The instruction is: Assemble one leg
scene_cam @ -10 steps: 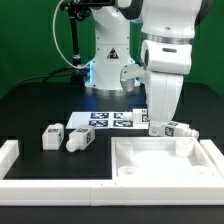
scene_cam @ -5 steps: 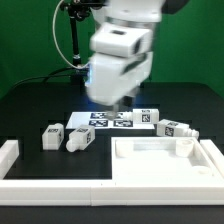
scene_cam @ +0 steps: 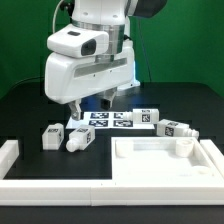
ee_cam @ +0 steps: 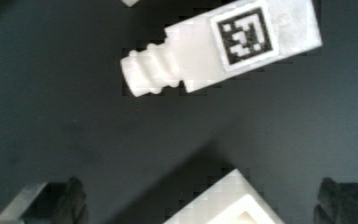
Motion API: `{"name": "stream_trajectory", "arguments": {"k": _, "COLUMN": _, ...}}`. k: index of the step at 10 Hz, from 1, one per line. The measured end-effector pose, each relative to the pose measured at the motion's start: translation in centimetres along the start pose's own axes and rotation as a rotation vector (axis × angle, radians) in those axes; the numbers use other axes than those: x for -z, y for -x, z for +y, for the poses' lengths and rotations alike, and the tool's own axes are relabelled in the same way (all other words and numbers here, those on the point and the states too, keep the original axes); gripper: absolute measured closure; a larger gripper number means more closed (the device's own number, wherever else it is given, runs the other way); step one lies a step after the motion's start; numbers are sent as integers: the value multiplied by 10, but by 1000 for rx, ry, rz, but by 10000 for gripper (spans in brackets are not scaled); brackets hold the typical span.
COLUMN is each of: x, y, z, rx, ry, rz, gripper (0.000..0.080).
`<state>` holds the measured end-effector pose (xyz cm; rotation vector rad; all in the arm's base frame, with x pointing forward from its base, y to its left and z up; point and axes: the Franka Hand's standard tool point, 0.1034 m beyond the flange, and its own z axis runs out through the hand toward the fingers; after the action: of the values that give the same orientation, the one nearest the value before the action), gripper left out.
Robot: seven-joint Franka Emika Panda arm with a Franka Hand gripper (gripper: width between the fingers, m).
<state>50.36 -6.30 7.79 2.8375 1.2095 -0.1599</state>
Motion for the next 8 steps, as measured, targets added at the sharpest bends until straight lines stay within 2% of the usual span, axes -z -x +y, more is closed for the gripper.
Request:
{"name": "stream_trajectory", "arguments": {"k": 1, "x": -1, "y": 0, "z": 2, "rx": -74, "ry": -4, "rz": 1, "gripper": 151}}
{"name": "stream_trajectory", "arguments": {"k": 2, "x": -3, "y": 7, "z": 14, "rx": -157, "ry": -18, "rz": -2, "gripper": 151}}
{"name": "stream_trajectory", "arguments": {"k": 3, "x": -3, "y": 21, "z": 31, "rx": -274, "ry": -45, "rz": -5, "gripper": 151}}
{"name": "stream_trajectory", "arguments": {"k": 5, "x": -6, "y": 52, "z": 52, "rx": -459, "ry": -41, "rz": -9, "gripper": 151}}
{"name": "stream_trajectory", "arguments": {"k": 6, "x": -8, "y": 61, "z": 58, "rx": -542, "ry": -49, "rz": -6, "gripper": 151}}
{"name": "stream_trajectory", "arguments": {"k": 8, "x": -8, "y": 59, "z": 57, "rx": -539, "ry": -50, "rz": -7, "gripper": 151}}
